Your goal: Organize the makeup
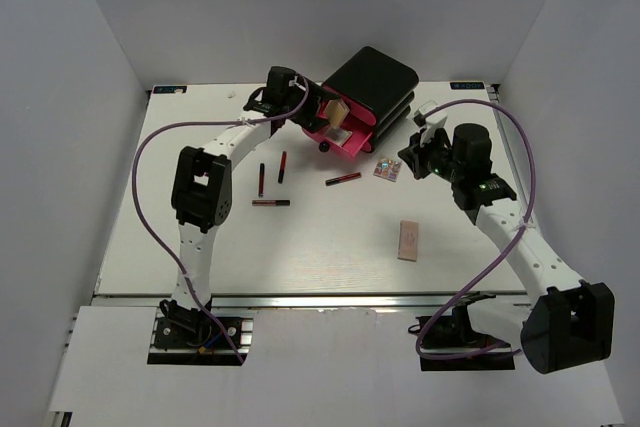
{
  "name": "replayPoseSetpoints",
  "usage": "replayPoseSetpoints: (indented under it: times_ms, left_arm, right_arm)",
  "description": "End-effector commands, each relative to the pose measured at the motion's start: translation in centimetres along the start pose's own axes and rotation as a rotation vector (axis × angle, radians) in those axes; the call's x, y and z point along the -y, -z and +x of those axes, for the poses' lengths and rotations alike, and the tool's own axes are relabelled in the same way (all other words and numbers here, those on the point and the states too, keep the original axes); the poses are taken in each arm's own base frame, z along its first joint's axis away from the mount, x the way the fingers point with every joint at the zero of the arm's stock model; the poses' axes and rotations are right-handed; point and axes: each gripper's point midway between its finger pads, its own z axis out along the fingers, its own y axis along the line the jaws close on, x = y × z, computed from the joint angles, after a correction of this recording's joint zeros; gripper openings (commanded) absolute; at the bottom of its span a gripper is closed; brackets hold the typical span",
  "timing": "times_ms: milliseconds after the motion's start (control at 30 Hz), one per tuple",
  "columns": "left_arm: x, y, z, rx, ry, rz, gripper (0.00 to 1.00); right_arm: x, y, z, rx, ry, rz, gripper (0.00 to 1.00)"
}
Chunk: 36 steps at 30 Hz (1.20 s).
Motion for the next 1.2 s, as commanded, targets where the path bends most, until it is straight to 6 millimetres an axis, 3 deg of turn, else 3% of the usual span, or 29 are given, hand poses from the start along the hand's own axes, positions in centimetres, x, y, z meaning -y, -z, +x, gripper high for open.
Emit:
replayPoseSetpoints:
  times_ms: [0,167,233,267,300,400,433,533,733,867,1000,1067,1100,1167]
  left_arm:
    - [1.5,1.7,-0.3,0.036,0.008,-0.004,0.47]
    - [1.5,2.8,-0.1,0.042,0.004,-0.012,0.81]
    - [2.1,3.3,-0.1,0.047,-0.001,-0.003,0.86]
    - [2.4,3.4,-0.1,0.048,-0.003,0.004,0.94]
    - [2.7,3.6,0.0,0.048,-0.006,0.009,0.95]
    - [3.7,4.2,0.0,0.051,-0.015,0.017,0.98]
    - [4.5,4.4,0.0,0.052,-0.029,0.030,0.98]
    - [5.7,5.0,-0.1,0.061,-0.064,0.041,0.98]
    - [8.4,7.7,-0.8,0.105,-0.181,0.077,0.98]
    - [10.4,12.6,-1.9,0.199,-0.341,0.109,0.98]
    - [7.3,17.0,-3.3,0.308,-0.479,0.010,0.98]
    - [5.7,18.7,-3.9,0.338,-0.491,0.003,0.98]
    - [3.4,20.0,-3.5,0.335,-0.473,-0.019,0.98]
    - [1.8,21.8,-4.1,0.367,-0.448,-0.019,0.98]
  right_arm:
    - [0.6,0.5,-1.2,0.049,0.006,0.030,0.00]
    - [0.5,0.4,-1.1,0.044,0.002,0.018,0.00]
    - [0.5,0.3,-1.1,0.042,0.002,0.015,0.02]
    - [0.5,0.3,-1.1,0.041,0.011,0.012,0.02]
    - [0.5,0.2,-0.9,0.034,0.014,0.010,0.04]
    - [0.0,0.1,0.1,-0.012,0.046,-0.031,0.22]
    - [-0.6,0.2,0.8,-0.036,0.045,-0.068,0.39]
    - [-2.0,0.3,2.6,-0.096,0.061,-0.154,0.63]
    - [-2.1,0.3,7.8,-0.311,-0.043,-0.159,0.70]
    - [-2.3,1.0,12.1,-0.526,-0.186,-0.100,0.72]
    - [-1.7,1.6,16.9,-0.800,-0.327,0.096,0.78]
    - [-2.0,2.0,17.7,-0.862,-0.392,0.139,0.82]
    - [-2.2,2.3,18.0,-0.894,-0.381,0.165,0.86]
    - [-2.5,2.7,18.1,-0.917,-0.368,0.186,0.88]
